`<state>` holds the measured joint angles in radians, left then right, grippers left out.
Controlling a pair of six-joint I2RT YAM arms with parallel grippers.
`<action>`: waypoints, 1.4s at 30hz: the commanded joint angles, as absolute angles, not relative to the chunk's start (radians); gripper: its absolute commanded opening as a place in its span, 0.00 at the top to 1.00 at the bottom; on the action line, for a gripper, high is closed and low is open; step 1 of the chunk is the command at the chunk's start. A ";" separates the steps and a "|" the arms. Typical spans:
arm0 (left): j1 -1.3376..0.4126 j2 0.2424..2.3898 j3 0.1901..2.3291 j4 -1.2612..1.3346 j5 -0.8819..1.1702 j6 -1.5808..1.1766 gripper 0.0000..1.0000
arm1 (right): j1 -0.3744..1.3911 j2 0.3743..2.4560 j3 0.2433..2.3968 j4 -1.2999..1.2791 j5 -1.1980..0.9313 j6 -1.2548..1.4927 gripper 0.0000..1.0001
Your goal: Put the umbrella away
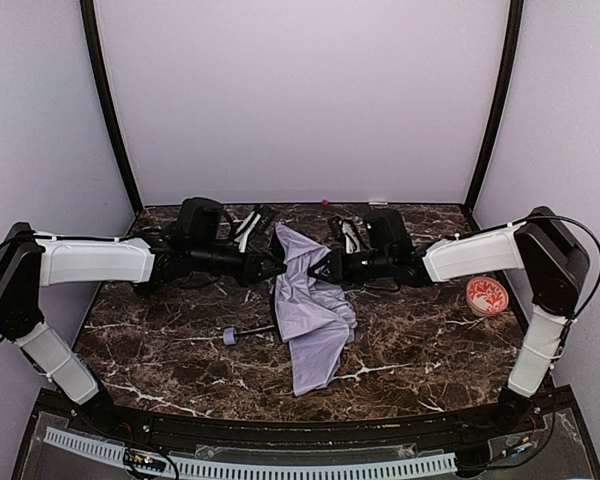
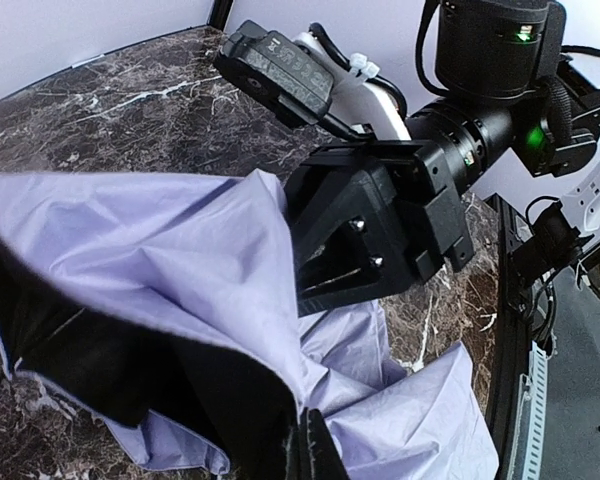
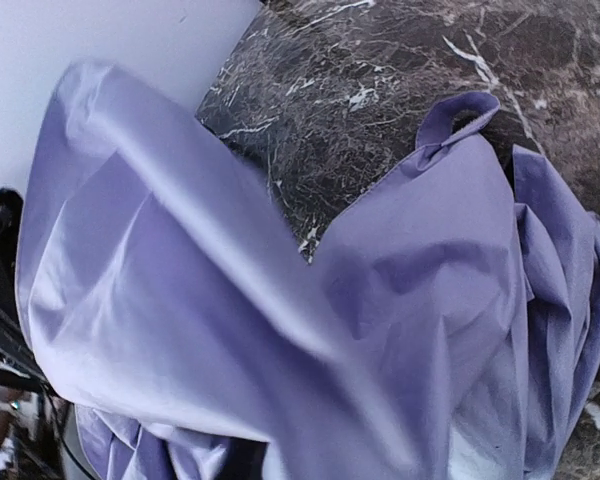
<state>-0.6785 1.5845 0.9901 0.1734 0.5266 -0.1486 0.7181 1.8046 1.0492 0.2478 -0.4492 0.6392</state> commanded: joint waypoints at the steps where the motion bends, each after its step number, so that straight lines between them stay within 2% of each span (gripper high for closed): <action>1: -0.683 1.495 0.972 0.182 0.554 -0.108 1.00 | 0.689 1.824 1.049 0.365 -0.464 0.689 1.00; 6: -0.666 1.382 0.950 0.059 0.414 -0.003 1.00 | 0.613 1.728 0.964 0.361 -0.547 0.645 1.00; 9: -0.627 1.296 0.891 0.032 0.396 0.023 1.00 | 0.554 1.686 0.905 0.358 -0.738 0.562 1.00; 12: -0.621 1.237 0.845 0.032 0.438 0.035 1.00 | 0.552 1.674 0.906 0.257 -0.829 0.439 1.00; 16: -0.625 1.253 0.817 0.143 0.593 -0.036 1.00 | 0.612 1.675 0.967 0.289 -0.847 0.433 1.00; 20: -0.628 1.298 0.847 0.188 0.614 -0.053 1.00 | 0.621 1.670 0.968 0.391 -0.845 0.492 0.98; 22: -0.652 1.321 0.867 0.270 0.662 -0.081 1.00 | 0.638 1.676 0.974 0.448 -0.853 0.511 0.94; 27: -0.793 1.461 1.063 0.332 0.828 -0.051 1.00 | 0.670 1.732 0.986 0.515 -0.771 0.562 0.71; 30: -0.809 1.503 1.057 0.547 0.927 -0.168 1.00 | 0.665 1.745 0.970 0.506 -0.748 0.567 0.59; 32: -0.810 1.523 1.056 0.580 0.931 -0.179 1.00 | 0.662 1.730 0.949 0.478 -0.745 0.554 0.53; 36: -0.807 1.523 1.060 0.466 0.821 -0.093 1.00 | 0.640 1.662 0.906 0.332 -0.669 0.474 0.46; 42: -0.738 1.527 1.013 0.233 0.556 -0.013 1.00 | 0.563 1.523 0.818 0.172 -0.619 0.380 0.41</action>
